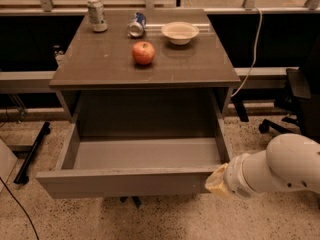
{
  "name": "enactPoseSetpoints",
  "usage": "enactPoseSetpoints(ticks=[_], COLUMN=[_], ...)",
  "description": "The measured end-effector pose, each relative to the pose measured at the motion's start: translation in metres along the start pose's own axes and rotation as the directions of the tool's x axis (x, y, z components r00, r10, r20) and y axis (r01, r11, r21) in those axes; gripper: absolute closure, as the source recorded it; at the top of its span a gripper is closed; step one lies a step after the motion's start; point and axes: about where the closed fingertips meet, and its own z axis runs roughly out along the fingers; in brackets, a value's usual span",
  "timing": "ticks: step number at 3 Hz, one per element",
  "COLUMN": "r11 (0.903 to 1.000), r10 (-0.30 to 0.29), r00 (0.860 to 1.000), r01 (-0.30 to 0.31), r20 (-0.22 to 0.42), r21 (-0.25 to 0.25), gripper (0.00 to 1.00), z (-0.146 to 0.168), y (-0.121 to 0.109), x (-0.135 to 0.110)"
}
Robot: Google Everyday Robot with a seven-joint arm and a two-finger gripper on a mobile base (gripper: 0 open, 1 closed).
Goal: Close top drawer
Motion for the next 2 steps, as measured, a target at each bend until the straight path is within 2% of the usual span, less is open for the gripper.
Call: enactPoseSetpoints(ticks=[1, 2], r11=[0.9990, 0.9988], r10=[-0.031, -0.034], r00=[0.998, 0.997], r01=[0.029, 0.031], r20=[0.058, 0.063], r21=[0.033, 0.036], gripper=[1.00, 1.00], z=[0.0165, 0.0177], y=[-0.0187, -0.0193], x=[-0.0190, -0.0203])
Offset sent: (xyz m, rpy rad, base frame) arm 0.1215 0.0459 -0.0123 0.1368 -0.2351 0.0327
